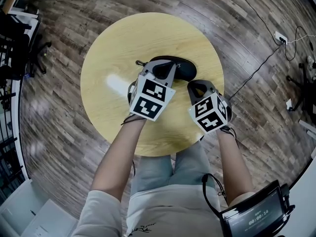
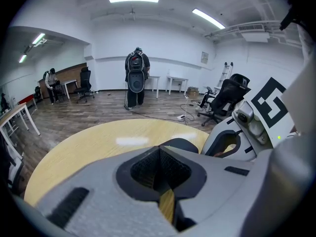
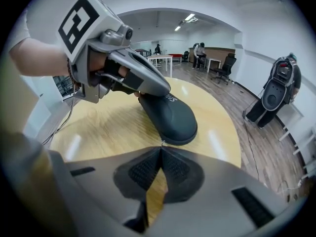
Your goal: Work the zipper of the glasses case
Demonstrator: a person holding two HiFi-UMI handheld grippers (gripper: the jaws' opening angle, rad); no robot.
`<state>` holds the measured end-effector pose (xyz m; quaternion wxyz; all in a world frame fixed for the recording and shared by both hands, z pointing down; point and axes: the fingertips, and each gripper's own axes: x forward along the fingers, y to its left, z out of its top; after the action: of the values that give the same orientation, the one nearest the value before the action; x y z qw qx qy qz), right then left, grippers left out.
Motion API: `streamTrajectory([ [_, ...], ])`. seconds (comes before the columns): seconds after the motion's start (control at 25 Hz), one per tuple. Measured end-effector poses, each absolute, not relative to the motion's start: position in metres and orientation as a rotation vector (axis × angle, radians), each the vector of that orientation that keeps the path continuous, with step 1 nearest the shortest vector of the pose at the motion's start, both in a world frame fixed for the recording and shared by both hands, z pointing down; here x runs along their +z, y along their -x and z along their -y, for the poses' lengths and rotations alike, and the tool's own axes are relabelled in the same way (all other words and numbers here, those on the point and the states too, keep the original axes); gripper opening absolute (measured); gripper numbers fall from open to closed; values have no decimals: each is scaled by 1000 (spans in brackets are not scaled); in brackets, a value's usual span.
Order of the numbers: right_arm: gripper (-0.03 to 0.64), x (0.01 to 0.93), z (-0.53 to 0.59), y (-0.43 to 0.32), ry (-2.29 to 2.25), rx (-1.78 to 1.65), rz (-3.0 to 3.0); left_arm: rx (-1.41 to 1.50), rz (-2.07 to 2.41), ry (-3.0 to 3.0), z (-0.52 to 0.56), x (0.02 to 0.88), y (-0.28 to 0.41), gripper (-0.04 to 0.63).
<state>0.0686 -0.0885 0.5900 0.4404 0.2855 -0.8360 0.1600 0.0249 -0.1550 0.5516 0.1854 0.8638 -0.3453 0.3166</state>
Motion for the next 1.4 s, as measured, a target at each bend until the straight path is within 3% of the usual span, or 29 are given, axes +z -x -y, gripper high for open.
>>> streamTrajectory([
  [0.32, 2, 578, 79, -96, -867, 463, 2115, 866, 978, -2434, 158, 547, -26, 6],
  [0.52, 2, 529, 63, -101, -983, 521, 2269, 663, 1051, -2427, 148, 505, -17, 6],
  [0.76, 2, 443, 32, -87, -924, 490, 2455, 394, 1288, -2363, 55, 411, 21, 6],
  [1.04, 2, 366, -18, -25, -814, 484, 2642, 306, 1652, -2163, -61, 334, 87, 6],
  [1.4, 2, 311, -96, -14, -952, 580, 2680, 262, 1604, -2244, -129, 310, 74, 6],
])
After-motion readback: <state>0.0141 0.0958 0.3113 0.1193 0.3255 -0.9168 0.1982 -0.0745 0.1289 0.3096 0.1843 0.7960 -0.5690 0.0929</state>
